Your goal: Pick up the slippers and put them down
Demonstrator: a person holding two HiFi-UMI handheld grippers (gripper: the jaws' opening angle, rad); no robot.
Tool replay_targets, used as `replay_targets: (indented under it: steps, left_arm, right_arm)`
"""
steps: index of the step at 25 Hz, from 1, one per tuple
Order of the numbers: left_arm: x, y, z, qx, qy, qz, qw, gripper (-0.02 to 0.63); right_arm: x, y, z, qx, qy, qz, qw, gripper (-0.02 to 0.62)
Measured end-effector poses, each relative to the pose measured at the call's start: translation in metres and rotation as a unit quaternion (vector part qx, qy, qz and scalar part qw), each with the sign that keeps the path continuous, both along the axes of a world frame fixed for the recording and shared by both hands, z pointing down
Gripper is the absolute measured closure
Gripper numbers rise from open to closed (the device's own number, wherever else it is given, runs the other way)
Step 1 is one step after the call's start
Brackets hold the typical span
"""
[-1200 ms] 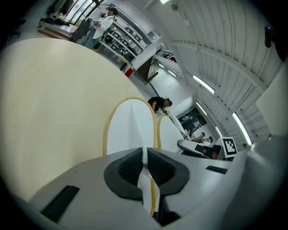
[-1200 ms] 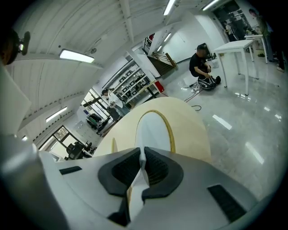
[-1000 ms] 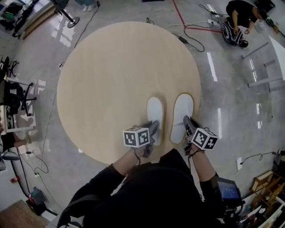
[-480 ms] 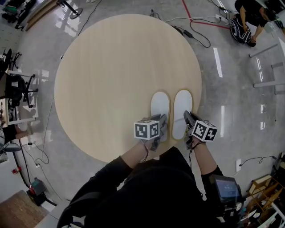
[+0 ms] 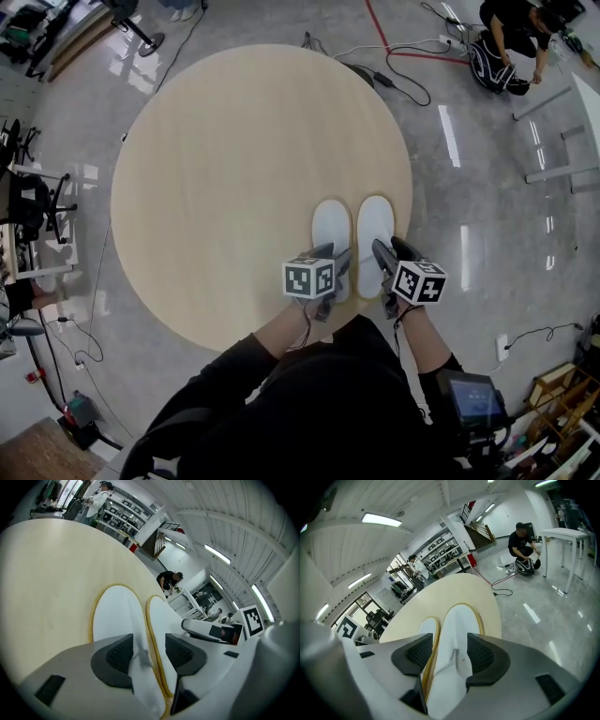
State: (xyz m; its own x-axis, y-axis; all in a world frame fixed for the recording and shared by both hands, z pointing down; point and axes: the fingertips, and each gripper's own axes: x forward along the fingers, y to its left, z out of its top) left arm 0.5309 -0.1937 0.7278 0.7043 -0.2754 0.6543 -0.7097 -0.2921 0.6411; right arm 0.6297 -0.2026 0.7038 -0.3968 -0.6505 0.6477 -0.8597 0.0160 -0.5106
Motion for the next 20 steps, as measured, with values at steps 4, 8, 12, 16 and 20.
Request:
replay_targets:
  steps: [4,8,12,16,20]
  left_arm:
    - [-0.016,0.002,-0.014,0.013,-0.002,-0.005,0.9999,0.396]
    - [-0.038,0.003,-0.031,0.028,-0.001,-0.027,0.9993,0.396]
    - [-0.051,0.007,-0.057,0.042,0.023,-0.034,0.9983,0.396]
    - [-0.059,0.03,-0.106,0.068,0.079,-0.016,0.9944,0.397]
    - [-0.061,0.054,-0.145,0.081,0.128,0.003,0.9885,0.397]
  right_arm:
    - [-0.003,0.004,-0.024,0.031,0.03,0.013,0.999,0.37]
    - [-0.005,0.009,-0.055,0.068,0.035,0.04,0.996,0.37]
    - [-0.019,0.015,-0.09,0.102,0.019,0.046,0.994,0.371]
    - [-0.058,0.033,-0.126,0.135,-0.003,0.015,0.991,0.373]
    - [-0.091,0.053,-0.154,0.161,-0.031,-0.01,0.986,0.427]
